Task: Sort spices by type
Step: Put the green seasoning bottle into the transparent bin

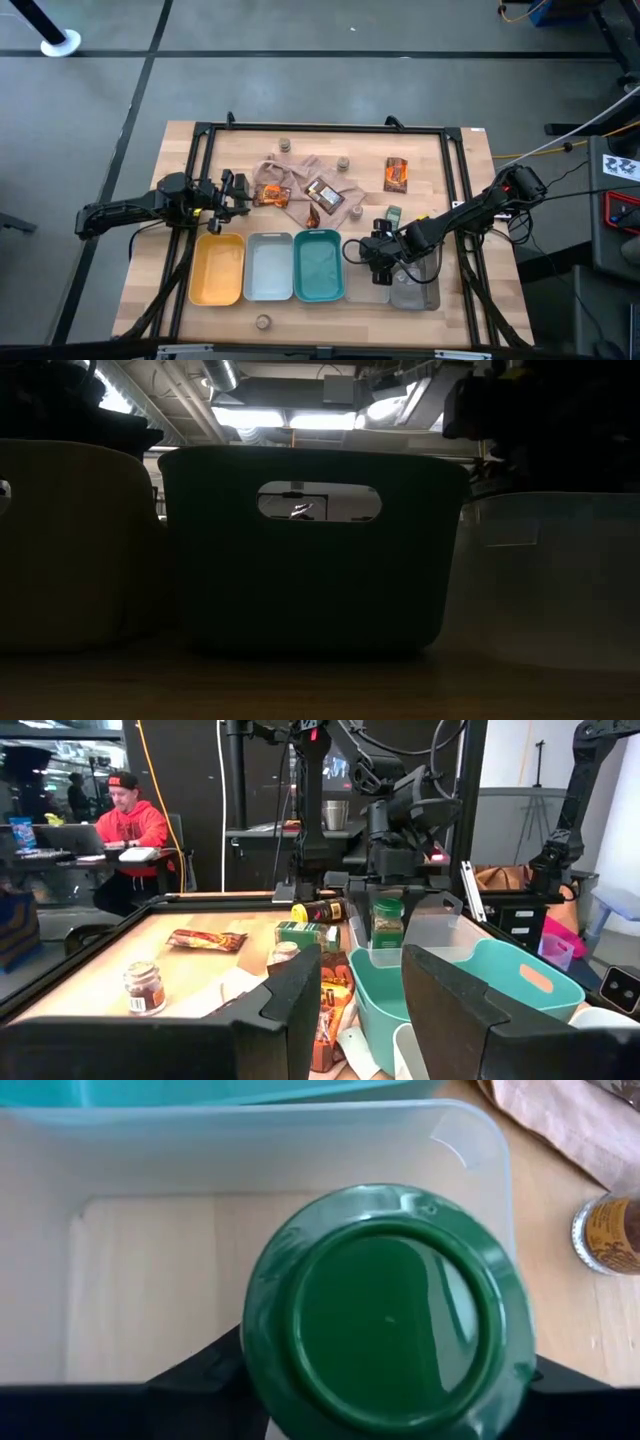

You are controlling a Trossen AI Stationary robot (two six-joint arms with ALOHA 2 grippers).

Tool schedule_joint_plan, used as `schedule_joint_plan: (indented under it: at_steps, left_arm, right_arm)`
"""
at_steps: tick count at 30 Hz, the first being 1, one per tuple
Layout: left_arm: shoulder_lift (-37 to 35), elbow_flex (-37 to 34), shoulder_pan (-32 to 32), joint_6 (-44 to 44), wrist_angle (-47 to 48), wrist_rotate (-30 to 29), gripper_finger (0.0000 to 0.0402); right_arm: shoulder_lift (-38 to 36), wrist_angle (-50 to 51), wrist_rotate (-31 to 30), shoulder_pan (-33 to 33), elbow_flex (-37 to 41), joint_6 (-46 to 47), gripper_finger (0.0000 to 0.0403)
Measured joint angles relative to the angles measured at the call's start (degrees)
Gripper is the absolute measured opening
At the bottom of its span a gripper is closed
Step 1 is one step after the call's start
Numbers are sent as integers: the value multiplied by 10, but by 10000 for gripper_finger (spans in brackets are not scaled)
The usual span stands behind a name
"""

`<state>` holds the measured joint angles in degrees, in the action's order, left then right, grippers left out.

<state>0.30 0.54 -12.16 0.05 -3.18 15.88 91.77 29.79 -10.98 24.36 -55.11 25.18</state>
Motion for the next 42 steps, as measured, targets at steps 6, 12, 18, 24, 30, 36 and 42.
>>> schedule_joint_plan:
  at_steps: [6, 12, 18, 24, 30, 36, 42]
  left_arm:
    - [0, 0, 0, 0, 0, 0, 131]
    - [0, 0, 0, 0, 0, 0, 131]
    - [0, 0, 0, 0, 0, 0, 131]
    - [0, 0, 0, 0, 0, 0, 131]
    - [0, 0, 0, 0, 0, 0, 131]
    - [0, 0, 0, 0, 0, 0, 131]
    - [0, 0, 0, 0, 0, 0, 131]
  right_arm:
    - [0, 3, 17, 0, 0, 6, 265]
    - [-1, 7, 68, 0, 0, 17, 290]
    - [-2, 8, 134, -11, 0, 20, 293]
    - [-2, 58, 126, -27, -21, 20, 293]
    - [-3, 126, 122, -31, -70, 14, 294]
    - [-3, 235, 120, -30, -131, 15, 294]
    - [-6, 350, 77, -30, -197, 35, 294]
